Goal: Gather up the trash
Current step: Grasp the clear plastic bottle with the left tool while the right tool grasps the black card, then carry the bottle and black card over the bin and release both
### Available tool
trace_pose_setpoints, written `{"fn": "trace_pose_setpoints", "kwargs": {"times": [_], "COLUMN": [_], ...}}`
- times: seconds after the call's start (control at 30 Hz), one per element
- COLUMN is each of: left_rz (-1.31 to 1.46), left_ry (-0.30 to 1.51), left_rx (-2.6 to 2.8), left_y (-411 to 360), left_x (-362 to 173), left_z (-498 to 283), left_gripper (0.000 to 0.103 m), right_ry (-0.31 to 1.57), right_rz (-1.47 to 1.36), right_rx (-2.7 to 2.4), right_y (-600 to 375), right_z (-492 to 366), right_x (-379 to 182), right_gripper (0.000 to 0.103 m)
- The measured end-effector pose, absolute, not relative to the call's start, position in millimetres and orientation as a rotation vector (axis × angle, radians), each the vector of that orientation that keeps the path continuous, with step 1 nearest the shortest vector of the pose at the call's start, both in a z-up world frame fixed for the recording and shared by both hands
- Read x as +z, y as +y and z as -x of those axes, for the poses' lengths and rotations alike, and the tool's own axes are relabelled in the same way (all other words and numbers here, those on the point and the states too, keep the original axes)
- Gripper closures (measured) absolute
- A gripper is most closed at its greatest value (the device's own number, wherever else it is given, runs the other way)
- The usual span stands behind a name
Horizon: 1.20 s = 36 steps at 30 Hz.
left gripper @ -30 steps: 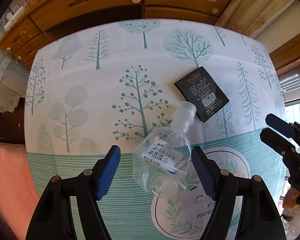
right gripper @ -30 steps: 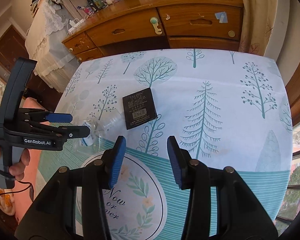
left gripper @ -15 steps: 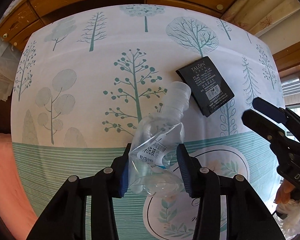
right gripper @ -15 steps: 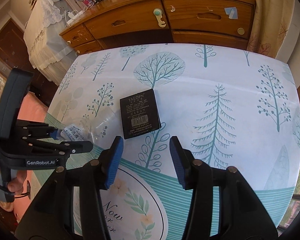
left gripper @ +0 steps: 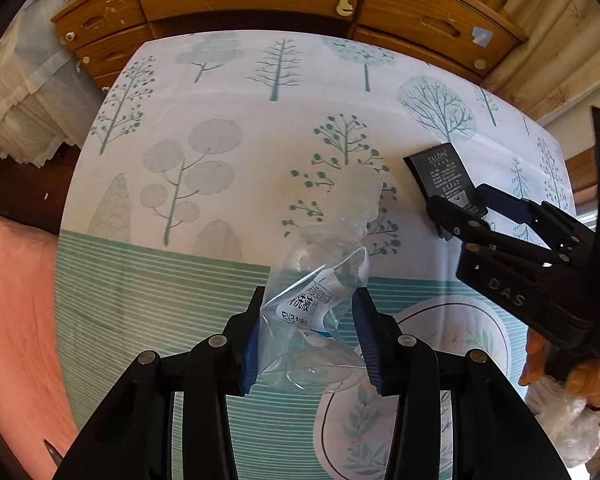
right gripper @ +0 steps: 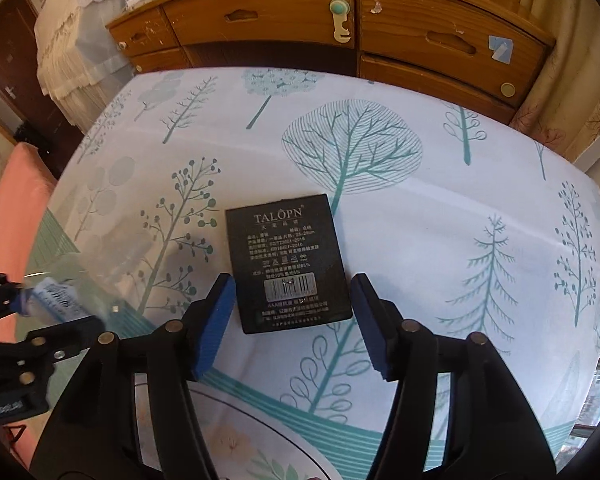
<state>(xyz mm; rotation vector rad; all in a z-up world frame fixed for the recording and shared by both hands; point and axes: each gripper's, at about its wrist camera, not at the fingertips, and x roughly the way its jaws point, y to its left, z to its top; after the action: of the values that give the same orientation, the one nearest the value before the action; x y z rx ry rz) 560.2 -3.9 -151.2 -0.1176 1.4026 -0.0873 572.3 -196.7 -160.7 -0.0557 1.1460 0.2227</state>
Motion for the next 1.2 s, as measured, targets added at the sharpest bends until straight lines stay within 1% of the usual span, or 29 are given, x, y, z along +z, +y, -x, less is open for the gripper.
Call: {"fn": "trace_pose_setpoints", "kwargs": {"times": [0.1,0.27,0.43,0.6,0.83,1.2], "left_rz": [0.134,0.142,0.115,0.113,0.103,0.052], "left_ry": [1.393,1.381,1.352,1.32,1.26,1.189], "left_rx": [-0.074,-0.063,-0.084,-0.113,-0.18,-0.361], "left_y": [4.1,9.9,7.2,10.0,12.4,56.4], "left_x": [-149.6,-147.0,-135.7,-118.1,-89.4,-61.9], "left_z": [-559.0,-549.6,-530.7,-496.0,-410.9,-212.4], "left_gripper": [0.061,0.061,0.061,0.061,0.061,0.061], "right_ry": [1.133,1.108,1.132,1.142,1.148,1.092], "right_rz": [0.127,0.171,0.111,0.02,-0.077,-0.19], "right_rx": [0.209,0.194,0.204,0.217,0.225,0.129], "right_y": [-183.3,-178.2,-187.7,-199.1,-198.5,-152.4], "right_z": [-572.1,-563.0,-542.5,-497.2,-394.2,-181.8], "right_x": [-164.0,-166.6,-161.2,-145.4,-117.3,-66.4], "right_gripper": [0.043,0.046,0.047,0.047,0.047,0.047]}}
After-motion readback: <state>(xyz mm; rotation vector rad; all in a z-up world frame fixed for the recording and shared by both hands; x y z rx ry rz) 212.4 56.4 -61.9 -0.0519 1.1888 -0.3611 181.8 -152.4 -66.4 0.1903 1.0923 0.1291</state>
